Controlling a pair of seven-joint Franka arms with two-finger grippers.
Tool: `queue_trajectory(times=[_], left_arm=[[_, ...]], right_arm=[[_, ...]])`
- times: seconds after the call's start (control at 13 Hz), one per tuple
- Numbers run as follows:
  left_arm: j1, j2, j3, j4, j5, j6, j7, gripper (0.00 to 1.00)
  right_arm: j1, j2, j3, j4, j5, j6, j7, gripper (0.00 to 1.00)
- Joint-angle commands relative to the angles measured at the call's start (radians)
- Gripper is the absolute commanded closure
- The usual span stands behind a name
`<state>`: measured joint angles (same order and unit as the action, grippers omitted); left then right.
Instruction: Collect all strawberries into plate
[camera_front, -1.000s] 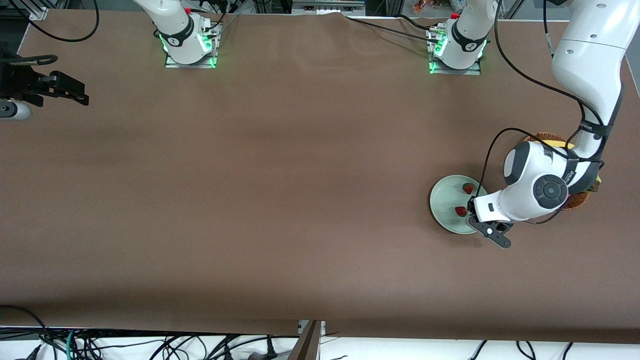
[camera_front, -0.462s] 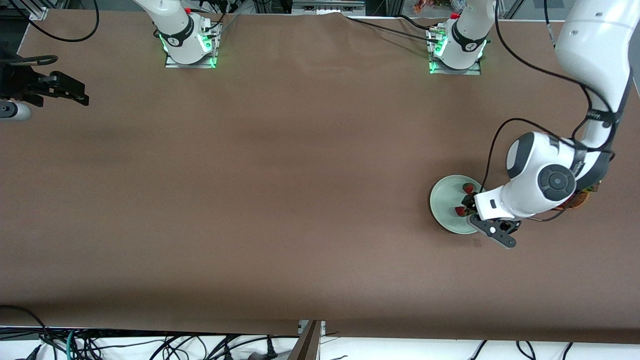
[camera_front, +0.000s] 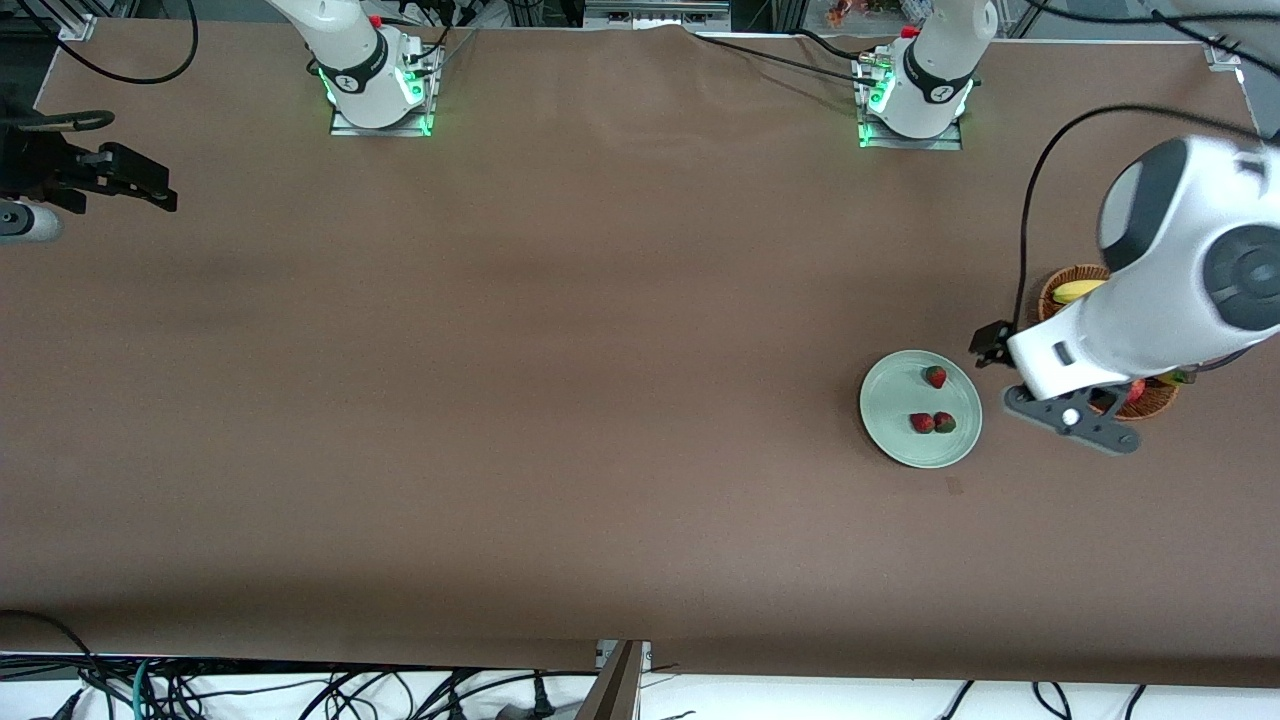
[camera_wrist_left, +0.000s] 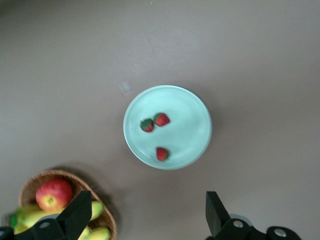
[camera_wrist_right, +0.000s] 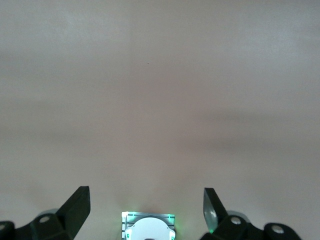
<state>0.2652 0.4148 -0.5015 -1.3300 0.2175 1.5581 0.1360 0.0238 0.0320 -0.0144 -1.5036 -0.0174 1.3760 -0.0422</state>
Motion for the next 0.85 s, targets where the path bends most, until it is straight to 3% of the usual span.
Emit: queue_trajectory(times=[0.0,0.08,0.15,0.31,0.46,0.77], left_arm=[[-0.109,-0.113,0.198,-0.007,-0.133,-0.041,-0.021,0.0],[-0.212,-0.205,0.368,-0.071,-0.201,-0.001,-0.042,0.0],[-0.256,-0.278,0.458,-0.151,-0.269,0.008,-0.059,0.0],[-0.317,-0.376,0.535,-0.272,-0.268,0.022,-0.116,0.0],[-0.336,-0.422,0.567,-0.328,-0.264,0.108,-0.128,0.0],[-0.31,-0.468,0.563,-0.33,-0.231,0.061,-0.124,0.0]], right_arm=[[-0.004,0.008,0.001,0.023,-0.006,-0.012,0.001,0.0],[-0.004,0.008,0.001,0.023,-0.004,-0.012,0.001,0.0],[-0.004,0.008,0.001,0.023,-0.004,-0.012,0.002,0.0],[-0.004,0.008,0.002,0.023,-0.004,-0.012,0.002,0.0],[-0.004,0.008,0.002,0.023,-0.004,-0.012,0.004,0.0],[-0.002,0.008,0.002,0.023,-0.004,-0.012,0.004,0.0]])
